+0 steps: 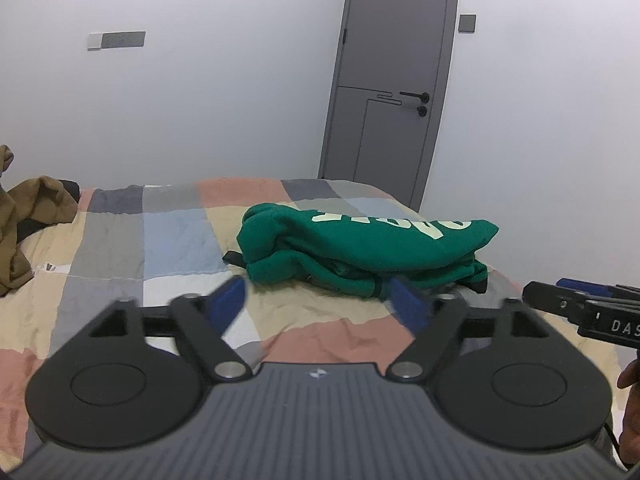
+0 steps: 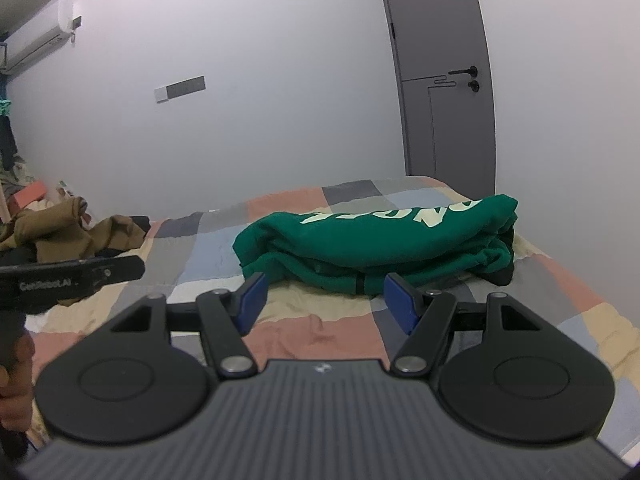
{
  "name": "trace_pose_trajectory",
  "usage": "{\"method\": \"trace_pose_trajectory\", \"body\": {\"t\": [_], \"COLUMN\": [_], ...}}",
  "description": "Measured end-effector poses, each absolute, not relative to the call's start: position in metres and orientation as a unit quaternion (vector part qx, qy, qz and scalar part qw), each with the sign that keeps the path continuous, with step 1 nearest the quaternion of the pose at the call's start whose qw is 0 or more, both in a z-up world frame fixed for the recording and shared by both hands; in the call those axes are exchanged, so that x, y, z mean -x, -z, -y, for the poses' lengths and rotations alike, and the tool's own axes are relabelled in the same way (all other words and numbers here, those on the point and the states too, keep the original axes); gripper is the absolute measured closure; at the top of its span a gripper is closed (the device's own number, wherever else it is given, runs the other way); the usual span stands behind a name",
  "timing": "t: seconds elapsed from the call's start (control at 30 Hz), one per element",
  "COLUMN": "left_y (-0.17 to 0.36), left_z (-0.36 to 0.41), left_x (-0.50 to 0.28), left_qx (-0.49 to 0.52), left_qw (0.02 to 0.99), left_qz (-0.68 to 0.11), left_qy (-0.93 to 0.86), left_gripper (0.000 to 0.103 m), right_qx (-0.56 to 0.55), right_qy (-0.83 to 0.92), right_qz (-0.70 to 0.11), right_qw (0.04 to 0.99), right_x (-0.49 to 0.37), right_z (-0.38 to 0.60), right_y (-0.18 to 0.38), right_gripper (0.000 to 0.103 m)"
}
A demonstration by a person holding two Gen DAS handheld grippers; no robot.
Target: Fold large clothes
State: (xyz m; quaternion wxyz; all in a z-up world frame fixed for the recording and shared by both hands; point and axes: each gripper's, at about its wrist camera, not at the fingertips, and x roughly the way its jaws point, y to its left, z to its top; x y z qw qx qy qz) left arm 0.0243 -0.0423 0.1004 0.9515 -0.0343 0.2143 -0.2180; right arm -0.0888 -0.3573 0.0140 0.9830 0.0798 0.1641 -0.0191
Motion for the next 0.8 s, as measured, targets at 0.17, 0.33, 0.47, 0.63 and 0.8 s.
{"method": "trace_pose_trajectory", "body": {"t": [0.17, 0.33, 0.47, 0.63, 0.8], "left_y": [-0.1001, -0.1003, -0.1015, -0.1028, -0.1045], "left_z": [0.0441, 0.0447, 0.0452, 0.0465, 0.0462], "left_x": [-0.024, -0.0235, -0.0223, -0.0211, -0.0194], "left_qx": [0.028, 0.028, 0.029, 0.027, 0.025], "left_qw": [0.952, 0.953, 0.954, 0.956, 0.957], "left_qz": [-0.215, -0.218, -0.217, -0.217, -0.217], "left_qy": [0.216, 0.207, 0.204, 0.197, 0.192], "left_gripper": [0.003, 0.001, 0.0, 0.0, 0.0], "right_qx": [-0.077, -0.084, -0.087, -0.09, -0.088], "right_qy": [0.027, 0.037, 0.04, 0.038, 0.039], "right_qz": [-0.166, -0.165, -0.166, -0.17, -0.173], "right_qw": [0.983, 0.982, 0.982, 0.98, 0.98], "right_x": [0.0888, 0.0896, 0.0893, 0.0892, 0.089], "right_z": [0.3584, 0.3609, 0.3624, 0.3629, 0.3614], "right_y": [-0.0129, -0.0126, -0.0123, -0.0106, -0.01], "right_gripper": [0.021, 0.0, 0.0, 0.0, 0.0]}}
